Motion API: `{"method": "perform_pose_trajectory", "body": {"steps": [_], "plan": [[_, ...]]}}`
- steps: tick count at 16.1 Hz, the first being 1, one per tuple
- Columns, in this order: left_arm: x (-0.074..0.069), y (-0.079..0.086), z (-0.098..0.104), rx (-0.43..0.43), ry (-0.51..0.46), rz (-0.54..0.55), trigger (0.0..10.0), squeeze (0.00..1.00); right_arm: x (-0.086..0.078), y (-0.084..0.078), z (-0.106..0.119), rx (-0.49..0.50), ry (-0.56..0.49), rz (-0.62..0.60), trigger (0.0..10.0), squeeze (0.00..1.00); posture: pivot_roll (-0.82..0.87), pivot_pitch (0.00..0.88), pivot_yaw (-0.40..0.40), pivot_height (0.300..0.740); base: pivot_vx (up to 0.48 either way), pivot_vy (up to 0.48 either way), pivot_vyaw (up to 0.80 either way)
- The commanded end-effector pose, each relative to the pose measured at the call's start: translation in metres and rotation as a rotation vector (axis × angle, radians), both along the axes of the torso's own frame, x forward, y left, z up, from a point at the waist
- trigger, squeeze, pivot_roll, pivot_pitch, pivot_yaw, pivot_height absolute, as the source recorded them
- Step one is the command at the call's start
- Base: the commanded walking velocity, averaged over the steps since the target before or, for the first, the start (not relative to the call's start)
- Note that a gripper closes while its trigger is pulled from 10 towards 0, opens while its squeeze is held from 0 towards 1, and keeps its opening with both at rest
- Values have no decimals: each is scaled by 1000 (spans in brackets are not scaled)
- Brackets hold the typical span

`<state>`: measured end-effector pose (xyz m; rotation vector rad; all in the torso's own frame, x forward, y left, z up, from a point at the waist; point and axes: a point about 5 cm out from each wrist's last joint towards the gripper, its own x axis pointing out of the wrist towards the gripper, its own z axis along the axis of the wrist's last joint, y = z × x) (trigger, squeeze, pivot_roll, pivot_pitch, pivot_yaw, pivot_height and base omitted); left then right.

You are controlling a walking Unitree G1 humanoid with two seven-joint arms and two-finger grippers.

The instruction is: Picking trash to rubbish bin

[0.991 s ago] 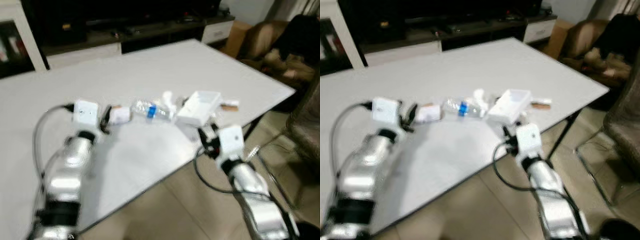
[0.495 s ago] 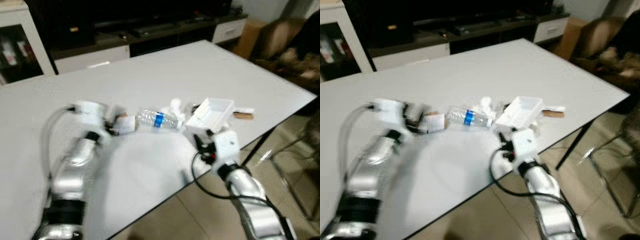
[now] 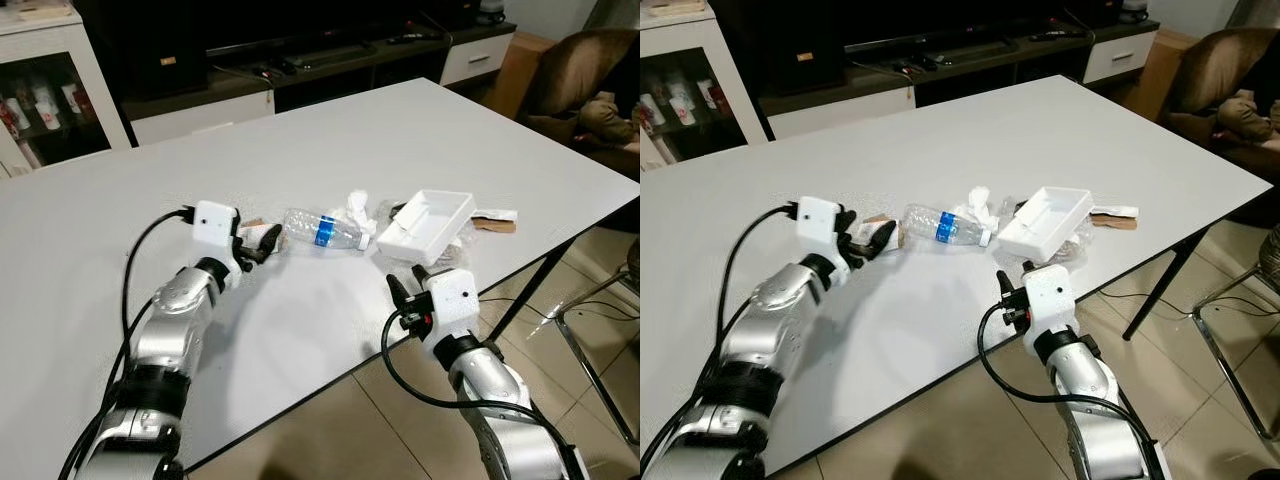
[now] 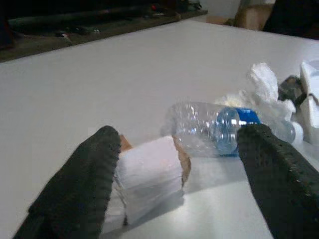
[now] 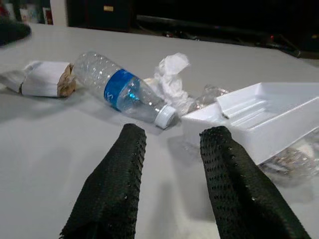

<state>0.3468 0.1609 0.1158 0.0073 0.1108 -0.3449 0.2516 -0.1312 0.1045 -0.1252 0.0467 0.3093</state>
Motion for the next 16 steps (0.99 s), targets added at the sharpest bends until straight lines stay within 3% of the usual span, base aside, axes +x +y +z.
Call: {"method": "perform_pose_trajectory", "body": {"steps": [1, 6, 14, 15, 16], "plan": [[8, -2, 0, 23, 11, -13, 10000, 1000, -3, -2, 2, -8, 1, -12, 10000, 0, -48, 0, 23, 740, 0, 0, 0], [21, 5, -7, 49, 77, 66, 10000, 1000, -12, -2, 1, -14, 22, -14, 10000, 0, -71, 22, 30, 740, 0, 0, 0], [26, 7, -18, 127, 157, 133, 10000, 1000, -21, -5, 3, -30, 40, -29, 10000, 0, -117, 57, 47, 740, 0, 0, 0], [29, 9, -16, 127, 167, 166, 10000, 804, -24, -3, 3, -31, 49, -22, 10000, 0, -128, 69, 50, 740, 0, 0, 0], [29, 9, -16, 129, 170, 171, 10000, 804, -25, -3, 3, -32, 54, -18, 10000, 0, -128, 69, 50, 740, 0, 0, 0]]}}
